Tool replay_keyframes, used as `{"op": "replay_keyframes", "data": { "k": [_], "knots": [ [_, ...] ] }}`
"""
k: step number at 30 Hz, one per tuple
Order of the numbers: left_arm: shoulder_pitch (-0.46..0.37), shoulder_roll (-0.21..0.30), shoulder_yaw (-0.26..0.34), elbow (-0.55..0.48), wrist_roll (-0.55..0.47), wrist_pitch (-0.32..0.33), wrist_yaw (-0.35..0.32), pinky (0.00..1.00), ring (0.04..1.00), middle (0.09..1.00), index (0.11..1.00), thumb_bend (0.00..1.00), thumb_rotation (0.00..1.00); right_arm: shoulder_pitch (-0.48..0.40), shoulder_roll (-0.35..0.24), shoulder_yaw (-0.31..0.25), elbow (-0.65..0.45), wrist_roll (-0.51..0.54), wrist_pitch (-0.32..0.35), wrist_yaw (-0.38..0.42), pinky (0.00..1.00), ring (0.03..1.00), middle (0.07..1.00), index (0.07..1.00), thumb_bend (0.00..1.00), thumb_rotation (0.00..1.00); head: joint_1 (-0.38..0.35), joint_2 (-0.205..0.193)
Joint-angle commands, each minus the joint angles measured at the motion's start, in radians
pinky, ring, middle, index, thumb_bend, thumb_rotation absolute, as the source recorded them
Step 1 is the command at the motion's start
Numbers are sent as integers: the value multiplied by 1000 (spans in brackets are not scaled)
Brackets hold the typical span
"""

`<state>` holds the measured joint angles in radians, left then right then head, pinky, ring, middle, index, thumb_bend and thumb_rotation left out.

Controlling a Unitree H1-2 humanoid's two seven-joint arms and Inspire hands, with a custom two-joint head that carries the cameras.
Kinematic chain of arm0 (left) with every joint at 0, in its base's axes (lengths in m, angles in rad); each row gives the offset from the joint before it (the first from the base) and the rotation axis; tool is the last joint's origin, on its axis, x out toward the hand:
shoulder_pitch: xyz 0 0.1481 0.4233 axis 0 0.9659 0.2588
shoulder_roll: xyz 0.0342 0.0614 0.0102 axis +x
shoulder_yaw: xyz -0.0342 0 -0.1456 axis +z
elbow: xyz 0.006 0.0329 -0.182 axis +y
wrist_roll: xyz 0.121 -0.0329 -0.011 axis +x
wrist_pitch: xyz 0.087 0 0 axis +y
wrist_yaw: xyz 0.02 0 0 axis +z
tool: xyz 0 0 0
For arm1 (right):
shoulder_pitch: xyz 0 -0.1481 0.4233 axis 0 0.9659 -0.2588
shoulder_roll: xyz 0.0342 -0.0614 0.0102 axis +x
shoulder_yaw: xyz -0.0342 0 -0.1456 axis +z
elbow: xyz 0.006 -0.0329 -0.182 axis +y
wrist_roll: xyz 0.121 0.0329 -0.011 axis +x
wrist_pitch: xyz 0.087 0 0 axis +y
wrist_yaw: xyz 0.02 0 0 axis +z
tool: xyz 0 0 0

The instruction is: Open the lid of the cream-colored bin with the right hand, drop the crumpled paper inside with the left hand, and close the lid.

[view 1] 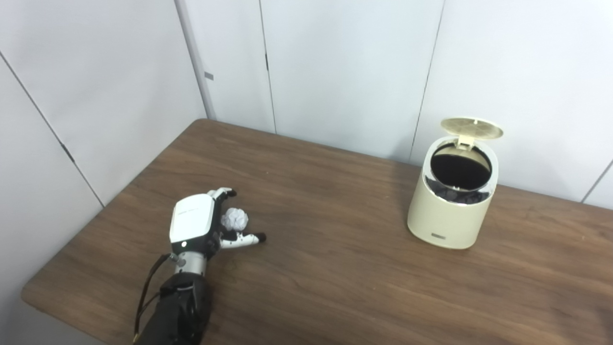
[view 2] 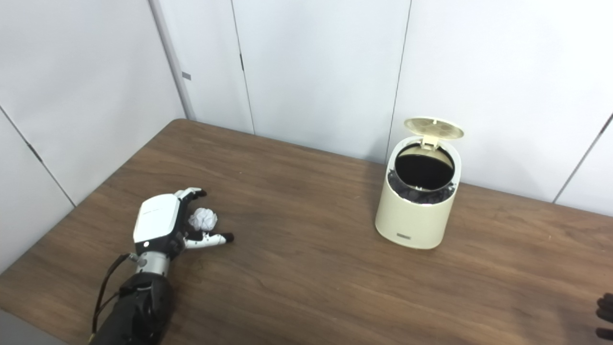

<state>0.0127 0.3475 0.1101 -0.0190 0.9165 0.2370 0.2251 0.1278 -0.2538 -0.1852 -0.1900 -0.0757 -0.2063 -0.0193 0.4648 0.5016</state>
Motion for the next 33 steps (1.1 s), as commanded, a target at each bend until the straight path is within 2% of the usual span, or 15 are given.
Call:
{"op": "replay_keyframes", "data": {
  "k": [1,3,4,6,7,8,10,13,20,25,33],
  "knots": [
    [-29,27,-12,2,4,-3,24,414,525,615,641,991,214,-12,-4,-7,-27,6,-16,-3,584,705,716,703,371,866,-1,1],
    [-32,26,-18,11,-1,-8,43,321,425,533,599,962,156,-11,-2,-7,-32,6,-11,-3,579,705,716,702,371,865,-1,2],
    [-33,24,-22,10,0,-11,54,265,360,466,558,947,96,-10,-1,-7,-34,7,-9,-3,574,703,716,698,380,864,-3,2],
    [-35,26,-28,29,-7,-23,80,222,310,416,522,947,50,-10,0,-8,-36,7,-8,-3,571,702,715,697,380,860,-4,1],
    [-37,29,-31,46,-12,-34,97,212,296,400,500,697,57,-10,0,-8,-35,5,-11,-3,567,699,714,696,380,862,-5,3],
    [-38,30,-33,60,-17,-43,112,197,277,379,491,613,59,-10,0,-7,-35,3,-14,-3,565,698,712,696,382,864,-7,3],
    [-41,32,-38,83,-29,-60,133,164,233,327,481,545,58,-9,1,-7,-35,0,-14,-3,561,696,711,696,388,875,-15,4],
    [-41,36,-49,89,-40,-78,145,130,189,270,473,527,49,-8,3,-6,-39,-13,-14,-5,557,690,706,694,390,887,-19,5],
    [-23,47,-75,72,-50,-93,138,96,146,206,469,519,34,-6,10,-6,-48,-13,-11,-3,531,671,688,678,394,883,-31,8],
    [-15,51,-75,69,-76,-110,133,112,163,224,470,518,32,-4,13,-5,-50,-6,-17,-2,515,659,678,665,450,884,-34,12],
    [-8,62,-62,53,-94,-132,142,121,171,236,470,517,32,3,29,4,-56,-34,-25,-11,512,658,681,671,468,885,-94,15]
  ]
}}
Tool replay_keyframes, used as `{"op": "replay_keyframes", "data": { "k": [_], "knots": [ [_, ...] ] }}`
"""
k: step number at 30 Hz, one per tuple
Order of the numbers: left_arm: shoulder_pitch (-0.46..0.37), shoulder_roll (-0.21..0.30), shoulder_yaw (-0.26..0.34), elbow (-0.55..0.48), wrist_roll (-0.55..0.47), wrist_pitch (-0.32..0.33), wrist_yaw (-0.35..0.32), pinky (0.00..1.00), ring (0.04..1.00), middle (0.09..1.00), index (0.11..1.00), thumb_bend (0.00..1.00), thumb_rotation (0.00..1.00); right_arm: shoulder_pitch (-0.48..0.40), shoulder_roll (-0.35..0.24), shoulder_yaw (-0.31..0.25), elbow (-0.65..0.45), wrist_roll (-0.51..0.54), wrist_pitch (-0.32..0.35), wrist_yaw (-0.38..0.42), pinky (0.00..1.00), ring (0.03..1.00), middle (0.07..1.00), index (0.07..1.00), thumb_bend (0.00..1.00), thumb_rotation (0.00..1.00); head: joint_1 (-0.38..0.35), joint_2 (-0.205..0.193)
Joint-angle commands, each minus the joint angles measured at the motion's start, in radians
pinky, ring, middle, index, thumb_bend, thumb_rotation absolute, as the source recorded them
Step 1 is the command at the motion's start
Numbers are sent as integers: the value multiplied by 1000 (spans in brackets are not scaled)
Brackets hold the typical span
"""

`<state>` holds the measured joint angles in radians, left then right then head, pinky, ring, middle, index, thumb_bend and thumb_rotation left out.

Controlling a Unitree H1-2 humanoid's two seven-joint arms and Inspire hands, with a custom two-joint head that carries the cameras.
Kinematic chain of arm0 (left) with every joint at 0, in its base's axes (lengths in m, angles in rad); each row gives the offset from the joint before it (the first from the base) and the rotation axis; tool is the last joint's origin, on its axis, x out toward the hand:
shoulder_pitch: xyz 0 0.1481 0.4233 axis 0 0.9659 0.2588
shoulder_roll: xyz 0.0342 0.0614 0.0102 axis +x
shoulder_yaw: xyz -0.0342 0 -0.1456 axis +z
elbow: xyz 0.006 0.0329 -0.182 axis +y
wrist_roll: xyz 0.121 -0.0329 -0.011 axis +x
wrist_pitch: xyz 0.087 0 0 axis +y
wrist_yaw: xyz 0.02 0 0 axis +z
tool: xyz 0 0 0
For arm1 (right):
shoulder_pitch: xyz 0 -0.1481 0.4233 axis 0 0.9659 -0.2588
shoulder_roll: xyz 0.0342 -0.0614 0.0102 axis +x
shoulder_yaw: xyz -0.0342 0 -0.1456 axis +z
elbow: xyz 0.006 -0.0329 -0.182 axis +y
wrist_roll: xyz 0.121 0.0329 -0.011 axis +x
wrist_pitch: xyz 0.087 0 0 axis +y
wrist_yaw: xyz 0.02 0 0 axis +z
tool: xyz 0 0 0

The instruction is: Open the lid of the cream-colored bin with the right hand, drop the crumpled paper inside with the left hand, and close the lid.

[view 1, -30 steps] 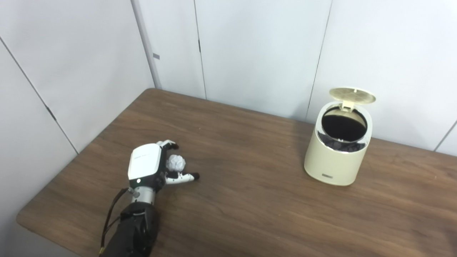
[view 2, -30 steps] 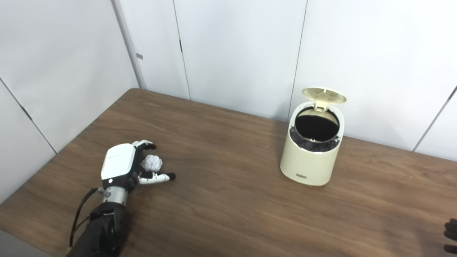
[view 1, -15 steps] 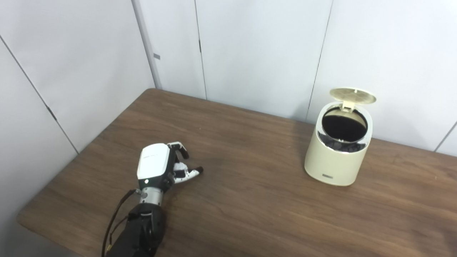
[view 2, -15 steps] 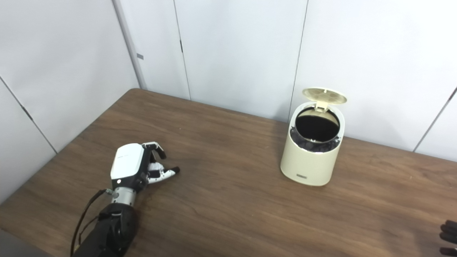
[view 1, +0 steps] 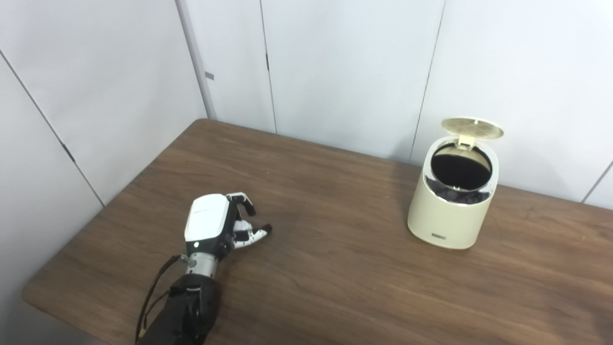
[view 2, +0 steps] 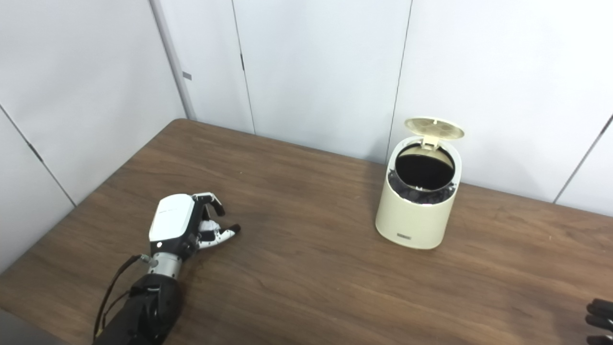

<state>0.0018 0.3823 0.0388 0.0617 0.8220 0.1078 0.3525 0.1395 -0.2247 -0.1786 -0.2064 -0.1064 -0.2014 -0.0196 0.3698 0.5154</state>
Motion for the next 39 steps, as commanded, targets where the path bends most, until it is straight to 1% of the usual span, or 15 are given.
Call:
{"op": "replay_keyframes", "data": {
  "k": [1,5,7,10,11,14,18,19,23,24,26,28,31,35,39],
  "knots": [
    [3,28,13,-32,-2,-6,19,115,164,230,470,517,32,-8,3,-1,-42,-7,-28,-12,510,659,682,672,481,885,-7,1],
    [9,38,31,-50,-17,-34,32,99,144,208,470,517,32,-4,20,9,-53,-16,-32,-11,516,671,695,681,517,892,-72,5],
    [12,47,38,-54,-19,-58,46,101,147,210,470,517,32,-5,32,14,-52,-21,-40,-15,521,674,696,681,521,887,-97,5],
    [15,51,54,-77,-33,-75,42,106,151,211,470,516,33,-9,47,27,-43,-5,-66,-10,532,685,704,686,507,869,-131,3],
    [14,52,58,-84,-40,-82,41,106,150,209,469,516,33,-9,51,32,-43,-1,-71,-8,578,718,731,703,484,873,-140,4],
    [16,45,80,-117,-88,-104,33,112,157,217,470,515,33,-8,69,43,-55,-27,-60,-18,647,757,757,722,414,878,-182,4],
    [27,38,91,-185,-127,-125,8,126,171,234,470,514,31,-10,91,55,-59,-102,-52,-43,665,753,751,723,244,897,-210,-1],
    [26,34,89,-200,-131,-130,7,127,171,235,470,514,31,-10,95,59,-61,-116,-49,-47,663,749,748,722,222,894,-214,-1],
    [5,25,84,-238,-138,-143,-6,120,160,222,471,514,29,-5,117,80,-85,-130,-13,-46,690,764,760,734,155,838,-243,-6],
    [-2,26,83,-238,-138,-148,-8,126,165,229,471,514,28,-4,122,86,-91,-132,-6,-47,702,772,765,738,136,806,-251,-6],
    [-18,30,79,-237,-139,-163,-12,138,178,244,472,513,28,-3,129,96,-97,-136,-4,-48,714,781,772,744,117,781,-263,-8],
    [-37,30,74,-252,-138,-165,-27,142,181,247,472,513,29,-4,140,106,-105,-149,4,-54,724,787,772,746,98,760,-274,-8],
    [-72,21,59,-305,-141,-159,-72,136,177,242,471,513,31,-7,156,116,-109,-155,2,-65,705,778,765,739,83,677,-287,-9],
    [-113,2,32,-364,-131,-145,-122,121,163,228,470,512,33,-9,170,126,-107,-156,-5,-73,698,771,759,730,63,688,-302,-11],
    [-145,-26,12,-409,-113,-121,-166,113,156,221,470,512,33,-9,178,134,-111,-158,2,-73,693,771,760,730,41,669,-307,-12]
  ]
}}
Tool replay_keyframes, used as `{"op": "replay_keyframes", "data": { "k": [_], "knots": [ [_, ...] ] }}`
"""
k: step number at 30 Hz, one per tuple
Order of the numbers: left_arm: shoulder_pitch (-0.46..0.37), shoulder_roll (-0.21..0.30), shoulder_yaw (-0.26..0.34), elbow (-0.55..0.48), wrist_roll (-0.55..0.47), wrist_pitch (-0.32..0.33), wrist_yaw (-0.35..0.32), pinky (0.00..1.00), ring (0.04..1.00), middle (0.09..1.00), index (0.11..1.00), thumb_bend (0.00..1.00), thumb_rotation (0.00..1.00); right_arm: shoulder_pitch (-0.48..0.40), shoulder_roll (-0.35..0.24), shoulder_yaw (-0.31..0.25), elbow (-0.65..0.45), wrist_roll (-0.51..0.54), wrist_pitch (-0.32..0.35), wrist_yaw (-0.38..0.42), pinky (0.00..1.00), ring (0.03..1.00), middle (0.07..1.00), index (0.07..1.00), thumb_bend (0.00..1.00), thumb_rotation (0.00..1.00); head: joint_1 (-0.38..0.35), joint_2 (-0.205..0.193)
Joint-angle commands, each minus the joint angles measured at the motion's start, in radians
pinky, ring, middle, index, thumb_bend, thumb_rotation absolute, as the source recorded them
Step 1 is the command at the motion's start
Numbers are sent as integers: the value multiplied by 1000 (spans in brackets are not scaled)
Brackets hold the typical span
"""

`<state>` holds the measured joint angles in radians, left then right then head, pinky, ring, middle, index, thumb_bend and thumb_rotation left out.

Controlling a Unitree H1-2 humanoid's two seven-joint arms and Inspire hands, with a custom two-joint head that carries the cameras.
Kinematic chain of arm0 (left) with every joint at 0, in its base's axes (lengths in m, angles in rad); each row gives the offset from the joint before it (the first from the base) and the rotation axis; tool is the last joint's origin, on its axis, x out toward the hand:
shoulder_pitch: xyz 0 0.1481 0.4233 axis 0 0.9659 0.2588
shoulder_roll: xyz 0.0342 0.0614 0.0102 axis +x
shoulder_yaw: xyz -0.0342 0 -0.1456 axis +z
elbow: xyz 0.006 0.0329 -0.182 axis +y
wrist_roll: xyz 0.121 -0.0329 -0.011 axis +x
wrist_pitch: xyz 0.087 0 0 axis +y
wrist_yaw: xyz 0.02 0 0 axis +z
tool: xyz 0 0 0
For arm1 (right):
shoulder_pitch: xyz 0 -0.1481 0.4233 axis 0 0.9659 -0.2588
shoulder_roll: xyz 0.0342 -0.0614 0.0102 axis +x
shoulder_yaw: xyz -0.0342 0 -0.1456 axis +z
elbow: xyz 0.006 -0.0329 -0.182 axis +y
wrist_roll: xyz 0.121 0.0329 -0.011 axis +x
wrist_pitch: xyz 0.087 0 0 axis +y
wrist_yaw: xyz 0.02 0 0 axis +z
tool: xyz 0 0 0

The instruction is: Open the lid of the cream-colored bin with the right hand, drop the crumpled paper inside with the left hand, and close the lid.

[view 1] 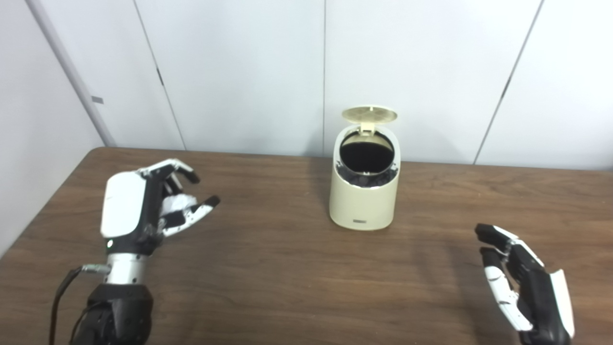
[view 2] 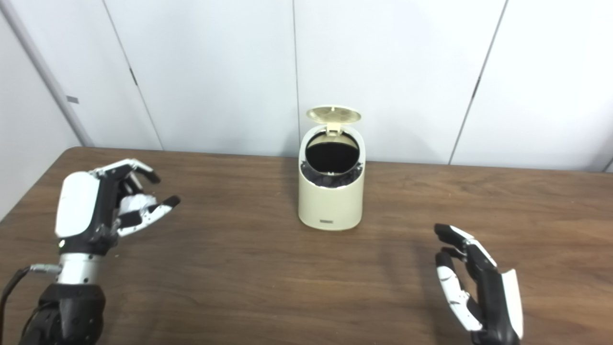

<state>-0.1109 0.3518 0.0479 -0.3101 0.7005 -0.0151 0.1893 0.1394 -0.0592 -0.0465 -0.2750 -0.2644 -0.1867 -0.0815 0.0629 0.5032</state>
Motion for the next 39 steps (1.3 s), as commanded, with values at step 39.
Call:
{"op": "replay_keyframes", "data": {
  "k": [39],
  "knots": [
    [-379,-238,-278,226,190,-239,118,88,127,194,470,509,35,-28,67,67,63,-108,-64,-95,644,736,744,738,68,553,-138,-71]
  ]
}}
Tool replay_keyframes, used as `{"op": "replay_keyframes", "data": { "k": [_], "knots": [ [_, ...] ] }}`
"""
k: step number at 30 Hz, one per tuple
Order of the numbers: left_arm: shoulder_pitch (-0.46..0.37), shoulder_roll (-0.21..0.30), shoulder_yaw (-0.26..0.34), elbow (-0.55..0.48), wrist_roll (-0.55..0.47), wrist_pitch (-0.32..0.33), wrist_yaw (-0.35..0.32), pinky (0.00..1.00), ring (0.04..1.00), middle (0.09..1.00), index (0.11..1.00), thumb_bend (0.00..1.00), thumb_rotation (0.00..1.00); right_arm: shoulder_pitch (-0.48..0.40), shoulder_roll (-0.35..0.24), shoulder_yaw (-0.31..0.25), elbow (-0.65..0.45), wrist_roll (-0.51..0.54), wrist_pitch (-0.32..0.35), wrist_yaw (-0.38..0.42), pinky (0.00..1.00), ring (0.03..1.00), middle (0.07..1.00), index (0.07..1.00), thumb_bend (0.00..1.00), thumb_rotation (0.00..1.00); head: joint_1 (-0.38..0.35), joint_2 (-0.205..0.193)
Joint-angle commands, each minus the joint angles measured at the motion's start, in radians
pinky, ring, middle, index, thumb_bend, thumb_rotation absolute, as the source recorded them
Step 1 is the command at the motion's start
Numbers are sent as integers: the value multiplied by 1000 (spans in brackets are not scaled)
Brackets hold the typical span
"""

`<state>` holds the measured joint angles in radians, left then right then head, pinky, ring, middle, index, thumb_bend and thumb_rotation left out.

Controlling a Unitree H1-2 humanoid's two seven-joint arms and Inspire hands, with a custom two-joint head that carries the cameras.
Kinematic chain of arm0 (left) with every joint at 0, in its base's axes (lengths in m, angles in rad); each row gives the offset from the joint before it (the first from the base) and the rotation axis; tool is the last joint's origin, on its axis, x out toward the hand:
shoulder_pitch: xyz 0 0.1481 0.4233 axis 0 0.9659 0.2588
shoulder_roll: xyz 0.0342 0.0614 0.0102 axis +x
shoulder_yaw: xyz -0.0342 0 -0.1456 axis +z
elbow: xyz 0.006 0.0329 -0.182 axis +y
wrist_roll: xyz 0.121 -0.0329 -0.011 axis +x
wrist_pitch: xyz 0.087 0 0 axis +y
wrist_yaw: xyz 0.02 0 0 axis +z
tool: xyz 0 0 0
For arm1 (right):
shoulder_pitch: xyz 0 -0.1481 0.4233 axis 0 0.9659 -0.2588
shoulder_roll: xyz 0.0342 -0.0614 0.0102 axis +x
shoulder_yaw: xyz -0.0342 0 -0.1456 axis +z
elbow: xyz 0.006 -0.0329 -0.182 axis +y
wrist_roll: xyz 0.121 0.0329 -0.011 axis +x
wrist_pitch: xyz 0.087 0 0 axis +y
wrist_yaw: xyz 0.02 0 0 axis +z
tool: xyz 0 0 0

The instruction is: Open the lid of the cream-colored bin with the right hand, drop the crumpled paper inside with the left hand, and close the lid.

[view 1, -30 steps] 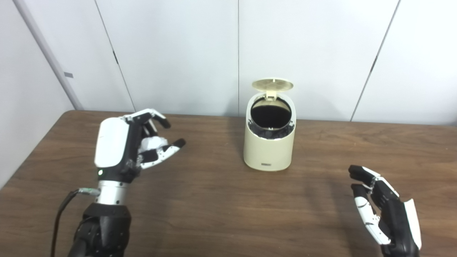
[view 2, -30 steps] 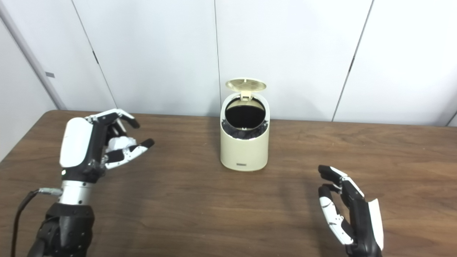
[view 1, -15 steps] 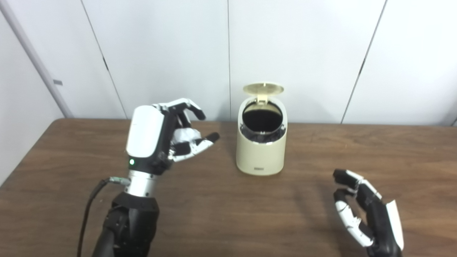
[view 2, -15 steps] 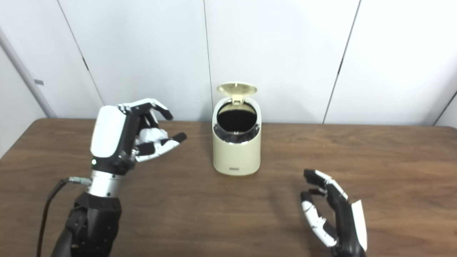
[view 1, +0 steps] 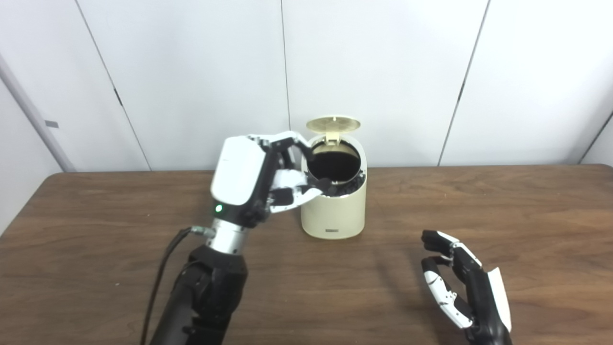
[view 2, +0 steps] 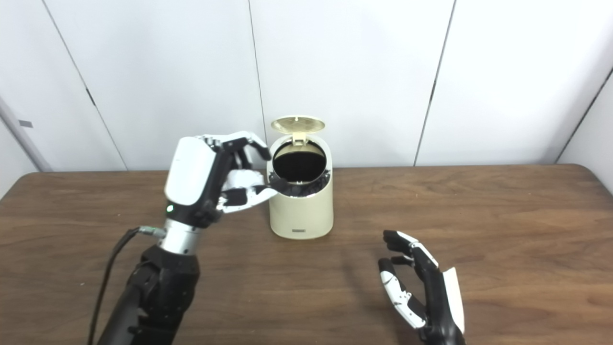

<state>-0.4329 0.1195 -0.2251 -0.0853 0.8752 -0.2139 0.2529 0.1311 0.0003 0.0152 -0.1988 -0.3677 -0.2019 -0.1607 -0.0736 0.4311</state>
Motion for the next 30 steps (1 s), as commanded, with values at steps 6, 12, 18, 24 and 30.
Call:
{"op": "replay_keyframes", "data": {
  "k": [6,12,18,24,30],
  "knots": [
    [-113,-13,-50,142,67,-150,207,70,106,169,470,509,34,-21,12,16,-1,-15,-57,-31,649,735,741,730,114,641,-22,-5],
    [-158,-12,-84,246,120,-198,329,71,112,179,470,508,35,-17,15,25,3,-37,-47,-45,671,757,756,743,115,694,-35,-11],
    [-199,-4,-124,316,159,-227,402,75,112,176,470,508,34,-8,19,32,-6,-54,-34,-51,677,762,763,750,106,700,-42,-9],
    [-242,12,-163,391,210,-237,495,83,117,181,470,508,34,-3,25,35,-8,-53,-32,-51,684,769,768,756,123,689,-49,-12],
    [-280,38,-197,466,245,-245,605,89,120,179,470,508,34,2,25,35,-13,-55,-32,-52,681,767,766,755,128,705,-49,-7]
  ]
}}
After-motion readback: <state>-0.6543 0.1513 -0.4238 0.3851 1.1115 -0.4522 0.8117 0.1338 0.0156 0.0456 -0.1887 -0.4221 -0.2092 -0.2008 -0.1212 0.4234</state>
